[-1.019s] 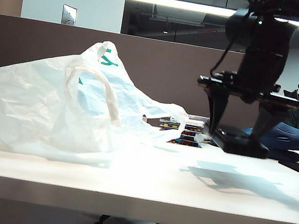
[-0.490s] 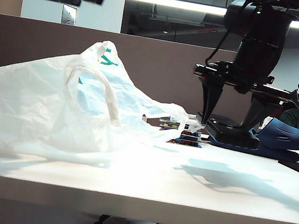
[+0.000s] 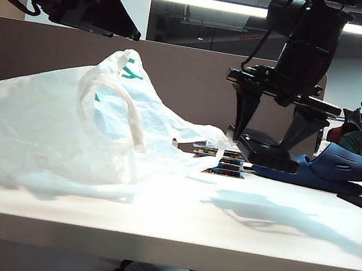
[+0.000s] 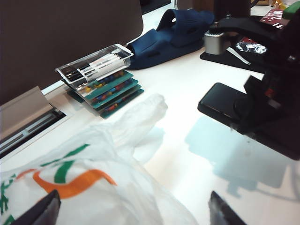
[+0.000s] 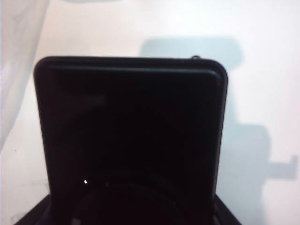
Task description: Put the power bank into the bag.
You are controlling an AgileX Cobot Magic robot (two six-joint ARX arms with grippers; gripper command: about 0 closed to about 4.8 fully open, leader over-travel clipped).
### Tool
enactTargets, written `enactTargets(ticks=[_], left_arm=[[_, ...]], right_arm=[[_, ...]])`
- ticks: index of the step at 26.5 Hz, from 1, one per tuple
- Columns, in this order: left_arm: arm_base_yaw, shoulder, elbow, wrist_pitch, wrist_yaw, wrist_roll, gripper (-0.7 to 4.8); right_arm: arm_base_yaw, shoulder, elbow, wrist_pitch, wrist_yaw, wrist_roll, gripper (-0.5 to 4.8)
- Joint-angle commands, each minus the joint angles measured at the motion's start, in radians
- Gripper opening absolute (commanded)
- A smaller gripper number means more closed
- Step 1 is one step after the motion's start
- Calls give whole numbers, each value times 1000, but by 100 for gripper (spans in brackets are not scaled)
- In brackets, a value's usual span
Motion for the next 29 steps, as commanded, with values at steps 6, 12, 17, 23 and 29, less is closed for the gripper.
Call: enactTargets(ticks=[6,12,17,23,29], left_arm=[[-2,58,32,13,-3,23,404],[-2,97,34,32,-4,28,404],[-2,134,36,51,-21,27,393],[-2,137,36,51,-45,28,195],[-2,137,36,51,-36,25,-7]], right_arm=[[5,-9,10,36,-13,-3,291],[11,-9,10,39,-19,-3,291],[12,-9,10,40,-36,-3,291],[12,-9,10,39,-56,-3,290],[24,-9,10,43,-61,-10,290]])
